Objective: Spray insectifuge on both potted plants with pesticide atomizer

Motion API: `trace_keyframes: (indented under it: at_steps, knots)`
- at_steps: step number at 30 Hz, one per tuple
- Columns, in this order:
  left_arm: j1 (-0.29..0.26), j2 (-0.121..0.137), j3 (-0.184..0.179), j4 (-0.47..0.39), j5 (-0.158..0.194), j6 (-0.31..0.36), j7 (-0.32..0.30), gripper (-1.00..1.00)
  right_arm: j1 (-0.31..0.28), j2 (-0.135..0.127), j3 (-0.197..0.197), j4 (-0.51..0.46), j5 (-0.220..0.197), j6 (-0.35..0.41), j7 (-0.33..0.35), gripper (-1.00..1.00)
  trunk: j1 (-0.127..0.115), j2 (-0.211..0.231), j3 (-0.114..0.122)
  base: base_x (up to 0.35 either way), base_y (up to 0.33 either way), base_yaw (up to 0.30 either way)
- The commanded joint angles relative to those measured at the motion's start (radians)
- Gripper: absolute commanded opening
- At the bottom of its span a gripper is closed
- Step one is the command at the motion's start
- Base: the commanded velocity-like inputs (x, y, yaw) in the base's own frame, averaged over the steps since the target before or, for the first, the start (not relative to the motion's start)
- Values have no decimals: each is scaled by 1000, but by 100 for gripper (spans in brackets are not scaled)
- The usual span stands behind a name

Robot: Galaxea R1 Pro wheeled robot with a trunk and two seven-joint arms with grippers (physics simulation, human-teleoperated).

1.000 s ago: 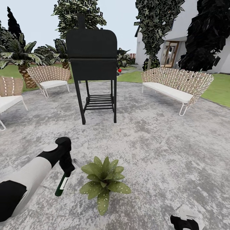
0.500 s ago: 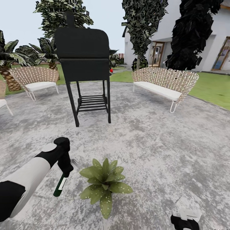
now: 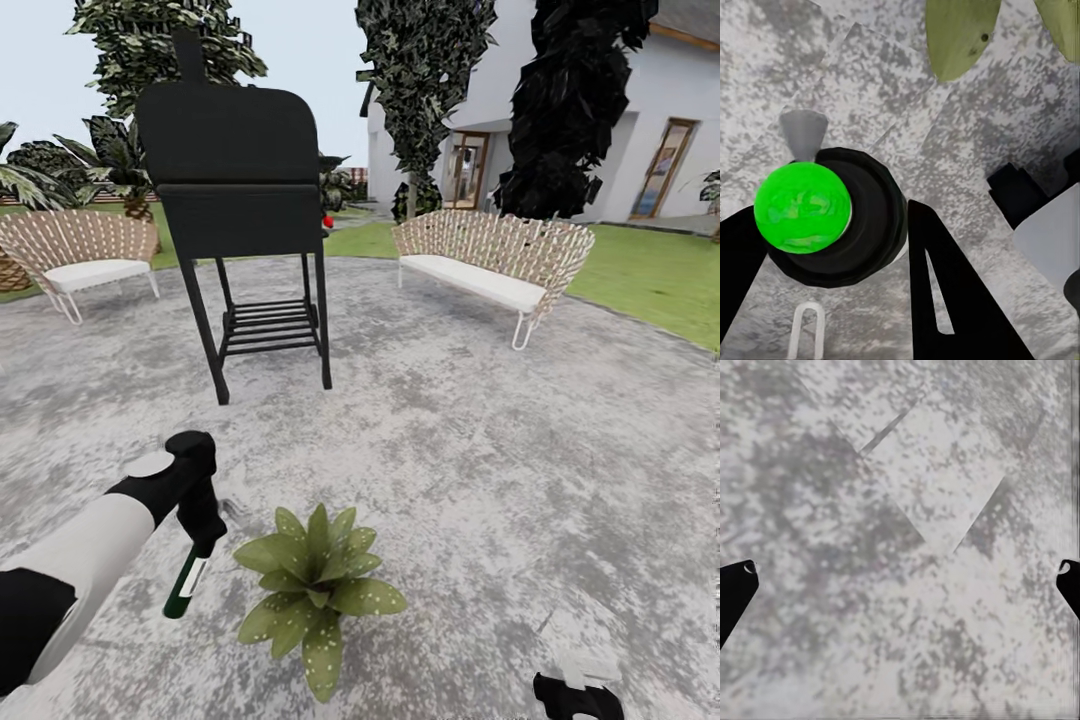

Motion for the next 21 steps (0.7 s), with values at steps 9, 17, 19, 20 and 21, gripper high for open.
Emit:
trace_keyframes:
  at_steps: [9, 17, 19, 20, 21]
  knots:
    - [95, 88, 6, -1, 6, 10, -10, -100, -1, 0, -7, 2, 9, -5, -2, 100, 0, 0, 3, 0, 0, -252]
    - [157, 112, 7, -1, 40, 12, 33, -100, -1, -2, -4, 4, 15, -7, 0, 100, 0, 0, 5, 0, 15, -106]
    - [181, 109, 7, 0, 122, 13, 113, -100, -1, -3, -3, 6, 16, -8, 1, 100, 0, 0, 5, 0, 230, -2]
    - [191, 110, 8, 0, 165, 13, 164, -100, -1, -3, -2, 6, 17, -8, 1, 100, 0, 0, 5, 0, 288, 0]
    - [197, 110, 8, 0, 185, 13, 187, -100, -1, -3, -2, 6, 17, -8, 2, 100, 0, 0, 5, 0, 290, 0]
